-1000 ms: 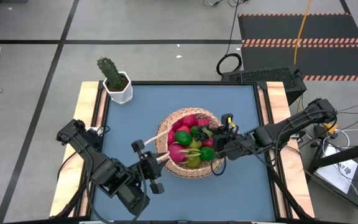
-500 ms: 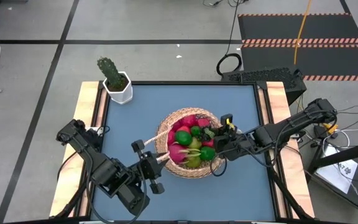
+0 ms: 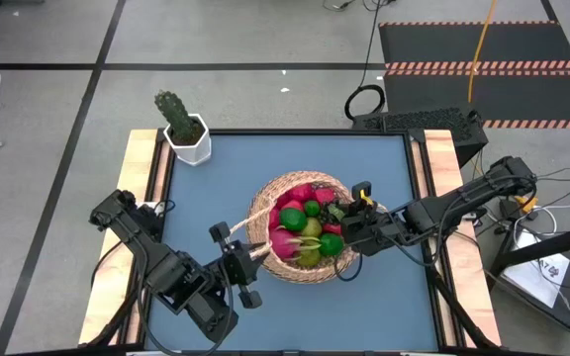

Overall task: Build produce basket
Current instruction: Put the black grapes into the brown basket

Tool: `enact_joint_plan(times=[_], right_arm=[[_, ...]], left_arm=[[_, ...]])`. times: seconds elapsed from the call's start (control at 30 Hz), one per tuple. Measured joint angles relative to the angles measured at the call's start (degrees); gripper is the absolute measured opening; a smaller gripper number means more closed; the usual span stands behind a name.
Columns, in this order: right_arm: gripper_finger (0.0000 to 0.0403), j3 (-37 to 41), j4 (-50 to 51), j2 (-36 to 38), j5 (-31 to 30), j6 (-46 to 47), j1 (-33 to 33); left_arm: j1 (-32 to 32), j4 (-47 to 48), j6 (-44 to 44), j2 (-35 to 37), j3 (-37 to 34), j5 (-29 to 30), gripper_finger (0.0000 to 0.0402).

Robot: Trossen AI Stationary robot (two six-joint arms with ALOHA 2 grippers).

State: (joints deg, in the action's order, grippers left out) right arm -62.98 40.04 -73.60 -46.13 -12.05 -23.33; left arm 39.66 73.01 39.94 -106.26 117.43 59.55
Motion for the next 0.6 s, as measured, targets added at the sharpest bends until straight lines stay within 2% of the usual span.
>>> enact_joint_plan(times=[0.2,0.6], right_arm=[[0.0045,0.0,0.1,0.0,0.0,-0.8,0.0],[0.0126,0.0,-5.0,0.0,1.2,-2.3,0.0]], left_arm=[[0.0,0.0,0.0,0.0,0.0,0.0,0.0102],[0.0,0.0,0.0,0.0,0.0,0.0,0.0102]])
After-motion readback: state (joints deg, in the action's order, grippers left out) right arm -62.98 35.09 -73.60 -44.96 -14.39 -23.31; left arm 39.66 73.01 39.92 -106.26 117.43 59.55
